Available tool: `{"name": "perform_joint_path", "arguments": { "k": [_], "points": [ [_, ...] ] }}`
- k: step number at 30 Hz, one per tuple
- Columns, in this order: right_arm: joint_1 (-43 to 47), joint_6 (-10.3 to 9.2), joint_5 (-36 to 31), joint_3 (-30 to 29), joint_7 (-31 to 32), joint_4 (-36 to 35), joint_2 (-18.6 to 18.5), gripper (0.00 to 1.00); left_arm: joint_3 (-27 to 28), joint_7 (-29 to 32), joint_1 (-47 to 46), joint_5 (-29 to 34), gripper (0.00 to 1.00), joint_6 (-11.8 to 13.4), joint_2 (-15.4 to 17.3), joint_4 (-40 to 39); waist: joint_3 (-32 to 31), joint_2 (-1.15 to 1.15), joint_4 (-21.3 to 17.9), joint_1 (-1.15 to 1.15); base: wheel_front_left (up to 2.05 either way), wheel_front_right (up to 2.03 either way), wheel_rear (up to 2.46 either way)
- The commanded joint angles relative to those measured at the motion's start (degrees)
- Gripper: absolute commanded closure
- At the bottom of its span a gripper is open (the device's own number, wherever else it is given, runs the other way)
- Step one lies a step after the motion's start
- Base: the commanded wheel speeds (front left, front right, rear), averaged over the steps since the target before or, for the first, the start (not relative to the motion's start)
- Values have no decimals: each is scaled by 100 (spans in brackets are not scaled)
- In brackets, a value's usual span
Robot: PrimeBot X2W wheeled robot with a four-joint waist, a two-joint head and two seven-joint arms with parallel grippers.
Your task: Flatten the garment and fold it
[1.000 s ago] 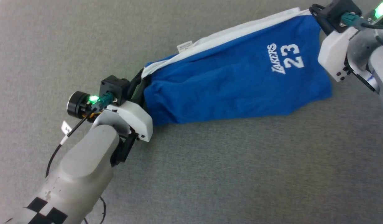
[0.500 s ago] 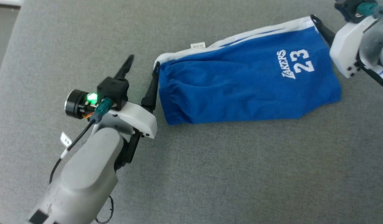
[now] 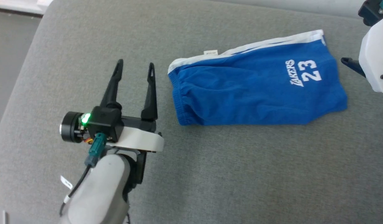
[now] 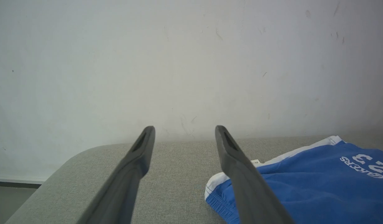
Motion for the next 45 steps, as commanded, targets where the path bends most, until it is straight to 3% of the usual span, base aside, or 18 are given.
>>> {"name": "perform_joint_path", "arguments": {
  "k": [1, 12, 13, 14, 17, 23, 26, 31, 37, 45],
  "points": [
    [-12, -12, 81, -12, 43, 77, 48, 0, 67, -25, 111, 83, 0, -44, -107, -45, 201, 0, 202, 1, 0, 0, 0],
    [586, -12, 289, 127, 122, 699, 459, 0, 522, -26, 268, 580, 0, -648, -803, 121, 416, 0, 500, 1, 0, 0, 0],
    [599, -12, 297, 138, 72, 693, 472, 60, 574, -26, 274, 610, 0, -698, -816, 166, 381, 0, 474, 1, 0, 0, 0],
    [595, -12, 303, 138, -12, 692, 472, 100, 612, -26, 272, 635, 0, -762, -818, 229, 336, 0, 447, 1, 0, 0, 0],
    [529, -12, 291, 103, -364, 715, 467, 100, 771, -26, 225, 600, 0, -1005, -757, 456, 144, 0, 326, 1, 0, 0, 0],
    [562, -12, 383, 55, -1008, 739, 597, 100, 986, 77, -139, 545, 0, -1498, -285, 801, -296, 0, 41, 1, 0, 0, 0],
    [645, -12, 406, 105, -1199, 711, 676, 100, 813, 668, -369, 475, 0, -1950, 0, 880, -422, 0, -76, 1, 0, 0, 0],
    [745, -12, 457, 162, -1461, 743, 756, 100, 277, 1917, -628, 212, 0, -2399, 216, 753, -447, 0, -187, 1, 0, 0, 0],
    [696, -12, 408, 239, -1628, 788, 854, 100, -617, 3156, -939, -358, 0, -2512, 479, 878, -291, 0, -347, 1, 0, 0, 0],
    [589, -12, 290, 317, -1715, 779, 1027, 100, -2236, 4055, -1512, -1109, 0, -2517, 923, 1477, -83, 0, -625, 1, 0, 0, 0]
  ]
}}
